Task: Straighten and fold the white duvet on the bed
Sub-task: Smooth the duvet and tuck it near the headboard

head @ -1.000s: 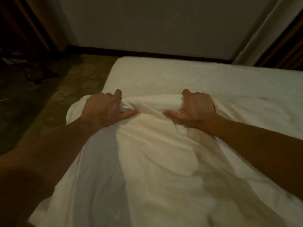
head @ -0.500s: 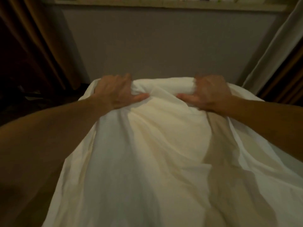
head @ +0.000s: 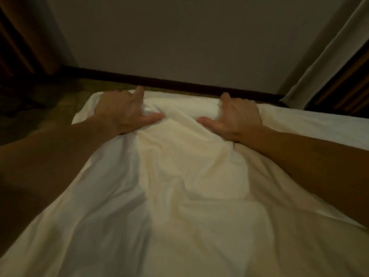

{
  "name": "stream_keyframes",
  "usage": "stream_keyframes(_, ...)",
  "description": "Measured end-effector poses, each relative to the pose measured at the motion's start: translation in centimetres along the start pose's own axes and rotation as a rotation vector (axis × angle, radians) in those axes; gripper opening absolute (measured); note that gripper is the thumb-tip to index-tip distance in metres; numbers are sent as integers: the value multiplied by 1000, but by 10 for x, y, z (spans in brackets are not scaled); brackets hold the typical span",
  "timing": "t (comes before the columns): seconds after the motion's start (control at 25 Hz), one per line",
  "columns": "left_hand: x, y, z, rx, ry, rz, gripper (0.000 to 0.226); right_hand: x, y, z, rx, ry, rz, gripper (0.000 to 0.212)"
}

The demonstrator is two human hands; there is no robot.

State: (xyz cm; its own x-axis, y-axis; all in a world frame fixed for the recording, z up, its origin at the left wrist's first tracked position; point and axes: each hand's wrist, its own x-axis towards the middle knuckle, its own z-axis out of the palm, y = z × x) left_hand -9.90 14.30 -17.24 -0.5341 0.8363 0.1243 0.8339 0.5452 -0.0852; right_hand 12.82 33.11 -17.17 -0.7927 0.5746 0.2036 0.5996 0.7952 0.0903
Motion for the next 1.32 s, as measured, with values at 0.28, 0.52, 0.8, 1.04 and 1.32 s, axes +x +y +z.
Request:
stream_keyframes(0.28, 25, 6, 112, -42, 28, 138, 95, -2, 1, 111, 163, 24, 25, 108)
stream_keyframes(0.52, 7, 15, 73, -83, -256, 37, 112, -9, -9, 81, 248, -161, 104, 111)
stream_keyframes(0.8, -166, 62, -13, -259, -495, 149, 120, -178, -34, -19, 214, -445, -46, 128)
stream_keyframes(1.04, -217, 68, 19, -183, -481, 85, 116, -217, -54, 7, 187, -458, -1, 129)
stream_keyframes(1.32, -344, 100, -71, -465, -429, 241, 95, -360, -20, -98, 344, -358, 4, 119)
